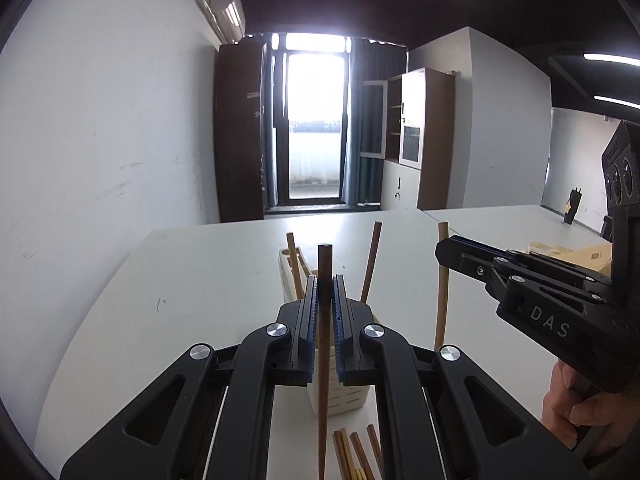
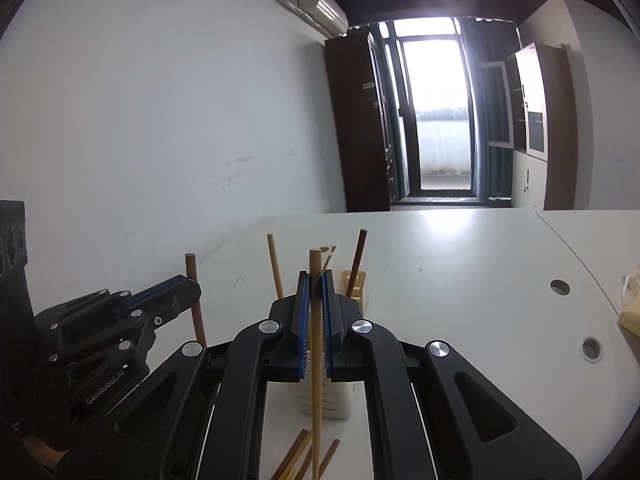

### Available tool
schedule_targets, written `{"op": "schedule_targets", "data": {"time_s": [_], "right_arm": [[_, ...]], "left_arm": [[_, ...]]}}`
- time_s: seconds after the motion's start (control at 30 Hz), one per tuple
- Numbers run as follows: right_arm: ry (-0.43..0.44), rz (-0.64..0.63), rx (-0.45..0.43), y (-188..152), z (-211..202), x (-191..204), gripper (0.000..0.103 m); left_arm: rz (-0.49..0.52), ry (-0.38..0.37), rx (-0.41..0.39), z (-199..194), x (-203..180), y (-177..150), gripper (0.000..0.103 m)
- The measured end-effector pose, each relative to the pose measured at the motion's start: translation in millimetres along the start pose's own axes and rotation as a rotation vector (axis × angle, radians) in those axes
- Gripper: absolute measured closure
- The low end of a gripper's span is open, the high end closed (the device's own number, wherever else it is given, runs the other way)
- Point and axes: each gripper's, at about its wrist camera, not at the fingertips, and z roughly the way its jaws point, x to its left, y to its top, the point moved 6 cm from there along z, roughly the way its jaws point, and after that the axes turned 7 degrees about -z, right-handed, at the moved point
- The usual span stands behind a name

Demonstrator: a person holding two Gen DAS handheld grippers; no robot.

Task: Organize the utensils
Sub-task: 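Lift both chopsticks upright and carry them above the holder, then lower both chopsticks into the holder slots and open both tools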

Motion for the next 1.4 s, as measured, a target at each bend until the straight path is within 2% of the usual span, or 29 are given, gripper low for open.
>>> {"op": "schedule_targets", "data": {"time_s": [0.1,0.2,0.43,0.5,0.63,0.73,0.97,1.03,1.13,1.27,1.4], "right_arm": [[-0.011,-0.004,-0.057,10,-5,-6,0.096],[-0.056,-0.052,-0.102,18,-9,-5,0.096],[-0.007,-0.084,-0.196,27,-16,2,0.096],[0.008,-0.067,-0.250,30,-23,1,0.096],[0.016,-0.055,-0.393,37,-45,0,0.096],[0.026,-0.042,-0.494,42,-59,-4,0.096],[0.038,-0.028,-0.612,47,-70,-15,0.096],[0.038,-0.013,-0.667,47,-77,-18,0.096],[0.025,-0.015,-0.705,49,-80,-21,0.096],[0.025,-0.012,-0.710,49,-71,-23,0.096],[0.019,-0.013,-0.678,49,-49,-26,0.096]], "left_arm": [[-0.023,-0.010,-0.052,-4,-2,9,0.096],[-0.015,0.019,-0.107,-6,-4,17,0.097],[-0.043,0.001,-0.240,-22,-9,32,0.097],[-0.052,-0.001,-0.295,-32,-8,36,0.097],[-0.064,0.017,-0.460,-57,-10,44,0.097],[-0.083,0.000,-0.547,-73,-13,47,0.097],[-0.091,-0.041,-0.720,-99,-23,47,0.097],[-0.082,-0.048,-0.738,-99,-28,48,0.096],[-0.089,-0.075,-0.763,-98,-29,46,0.097],[-0.074,-0.082,-0.782,-90,-33,43,0.097],[-0.091,-0.084,-0.735,-76,-26,43,0.096]]}}
